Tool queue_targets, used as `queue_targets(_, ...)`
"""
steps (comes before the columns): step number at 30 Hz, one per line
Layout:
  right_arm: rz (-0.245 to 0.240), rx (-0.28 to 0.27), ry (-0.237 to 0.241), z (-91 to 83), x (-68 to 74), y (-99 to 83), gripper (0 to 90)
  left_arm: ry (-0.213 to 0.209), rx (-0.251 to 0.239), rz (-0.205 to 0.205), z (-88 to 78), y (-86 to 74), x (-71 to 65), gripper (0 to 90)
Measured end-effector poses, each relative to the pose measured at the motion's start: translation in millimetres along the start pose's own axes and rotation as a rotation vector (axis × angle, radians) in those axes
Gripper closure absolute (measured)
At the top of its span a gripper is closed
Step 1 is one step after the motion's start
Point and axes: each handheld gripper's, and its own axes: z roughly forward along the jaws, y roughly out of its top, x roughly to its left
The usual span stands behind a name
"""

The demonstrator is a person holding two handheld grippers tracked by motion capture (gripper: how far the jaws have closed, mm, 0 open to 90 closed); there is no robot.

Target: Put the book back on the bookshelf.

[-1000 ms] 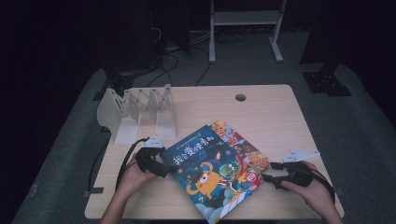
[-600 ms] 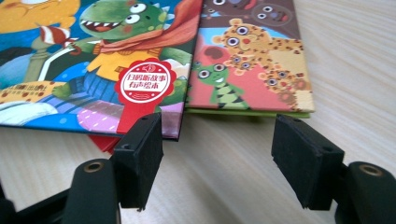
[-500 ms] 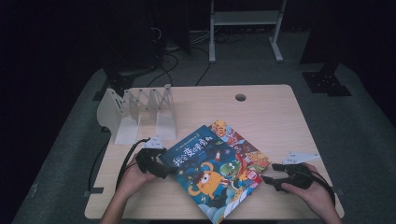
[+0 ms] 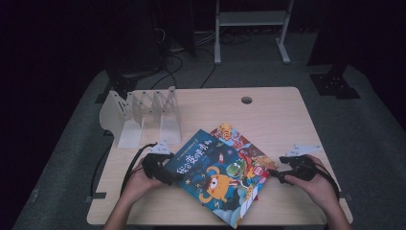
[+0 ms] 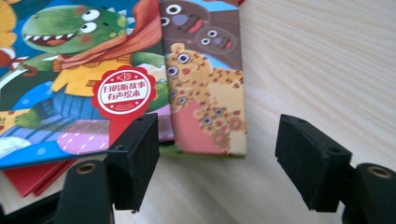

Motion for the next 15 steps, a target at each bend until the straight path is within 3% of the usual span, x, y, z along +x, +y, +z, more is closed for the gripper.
queue_targets(15, 0.018, 0.012, -0.027, 22.1, -19.9, 24.7, 28.7, -0.008, -0.003, -0.003, 0.2, -0.7, 1.2, 0.0)
